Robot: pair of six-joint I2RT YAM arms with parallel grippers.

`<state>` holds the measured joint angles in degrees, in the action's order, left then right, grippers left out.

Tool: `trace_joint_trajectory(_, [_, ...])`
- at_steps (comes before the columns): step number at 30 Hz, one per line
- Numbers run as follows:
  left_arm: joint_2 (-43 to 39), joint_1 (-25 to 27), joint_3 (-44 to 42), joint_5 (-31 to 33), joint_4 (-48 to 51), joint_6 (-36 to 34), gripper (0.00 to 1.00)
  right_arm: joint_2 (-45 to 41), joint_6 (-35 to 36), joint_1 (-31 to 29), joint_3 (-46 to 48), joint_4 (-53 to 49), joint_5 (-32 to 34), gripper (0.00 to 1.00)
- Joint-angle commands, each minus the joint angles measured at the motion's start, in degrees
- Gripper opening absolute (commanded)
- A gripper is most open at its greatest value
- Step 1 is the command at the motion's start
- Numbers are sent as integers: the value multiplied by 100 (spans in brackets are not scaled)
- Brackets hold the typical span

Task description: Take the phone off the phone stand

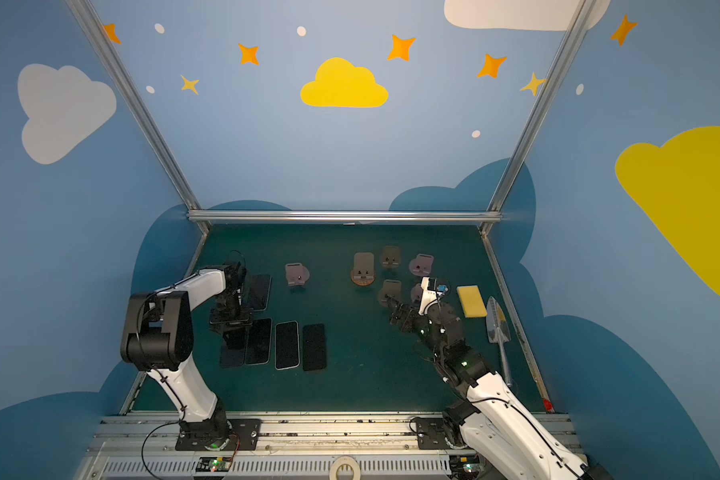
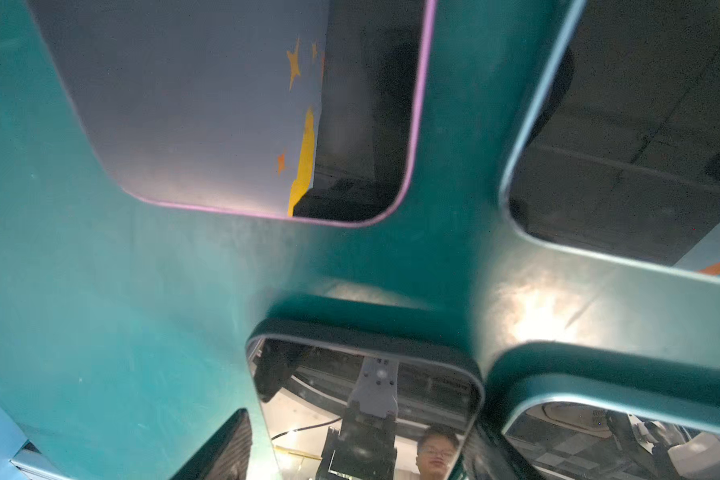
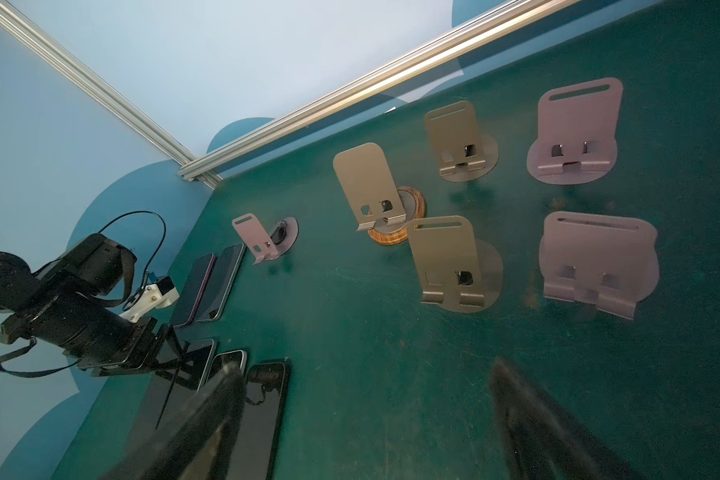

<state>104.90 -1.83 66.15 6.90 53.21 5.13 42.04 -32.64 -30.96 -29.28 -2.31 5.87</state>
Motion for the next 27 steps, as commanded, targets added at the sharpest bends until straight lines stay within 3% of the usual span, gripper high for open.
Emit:
trace_joint_trajectory(1, [51,15,-71,181,197,100,78,-71,-23,20,28,56,-24,92])
trace_joint_trajectory(11, [-1733,192,808,-4,124,341,81,51,-23,20,-22,90,-155,92])
trace_joint_trajectory(14, [-2365,337,830,-288,-373,540,83,146,44,11,-95,90,-281,92])
trace_joint_trajectory(18, [-3310,561,178,-748,-1742,849,89,602,205,-102,-381,139,-685,92])
trace_joint_trajectory(22, [-4004,750,-805,-973,-3529,1387,100,1255,340,-602,-896,-266,-422,92])
trace_joint_trajectory(27, [-4221,782,-1168,-175,-4063,2014,100,2576,477,-1813,-2232,-731,601,92])
